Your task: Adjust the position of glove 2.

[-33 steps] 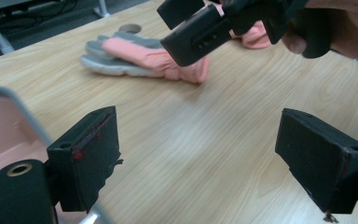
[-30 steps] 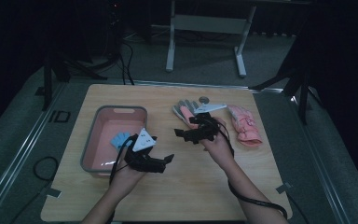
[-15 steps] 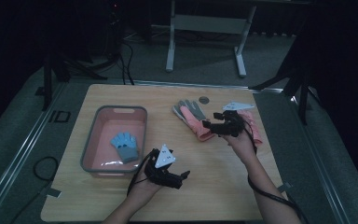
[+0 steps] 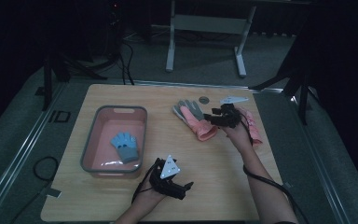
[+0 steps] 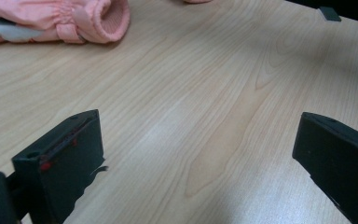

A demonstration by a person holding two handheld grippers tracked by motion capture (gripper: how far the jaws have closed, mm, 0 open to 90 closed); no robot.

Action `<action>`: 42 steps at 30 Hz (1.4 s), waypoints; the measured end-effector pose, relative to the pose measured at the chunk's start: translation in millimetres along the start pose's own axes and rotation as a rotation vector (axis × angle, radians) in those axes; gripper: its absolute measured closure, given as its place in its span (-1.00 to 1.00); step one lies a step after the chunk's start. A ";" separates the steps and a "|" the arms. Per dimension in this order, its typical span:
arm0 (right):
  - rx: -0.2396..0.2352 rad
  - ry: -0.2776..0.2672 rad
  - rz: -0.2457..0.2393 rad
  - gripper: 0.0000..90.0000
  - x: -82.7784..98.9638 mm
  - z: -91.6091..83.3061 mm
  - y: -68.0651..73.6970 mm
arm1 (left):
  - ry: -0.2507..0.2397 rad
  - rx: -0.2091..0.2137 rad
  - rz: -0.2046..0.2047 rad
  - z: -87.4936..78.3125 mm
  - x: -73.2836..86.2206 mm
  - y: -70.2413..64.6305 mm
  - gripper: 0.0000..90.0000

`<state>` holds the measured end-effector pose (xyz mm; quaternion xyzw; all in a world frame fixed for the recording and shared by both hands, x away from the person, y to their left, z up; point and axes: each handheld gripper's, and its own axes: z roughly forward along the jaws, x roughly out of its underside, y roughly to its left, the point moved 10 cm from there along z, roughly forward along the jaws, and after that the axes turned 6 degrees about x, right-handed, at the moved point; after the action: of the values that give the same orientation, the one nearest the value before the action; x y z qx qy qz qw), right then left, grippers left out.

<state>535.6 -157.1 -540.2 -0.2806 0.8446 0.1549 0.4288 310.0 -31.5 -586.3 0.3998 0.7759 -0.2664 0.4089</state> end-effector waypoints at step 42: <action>0.139 0.085 0.128 0.94 8.6 22.9 32.7 | -0.035 -0.004 -0.013 -6.0 7.7 6.3 -0.98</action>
<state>526.3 -122.5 -559.9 -0.2017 0.8870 0.1109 0.4003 310.1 -20.6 -590.3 0.3892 0.7719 -0.2743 0.4213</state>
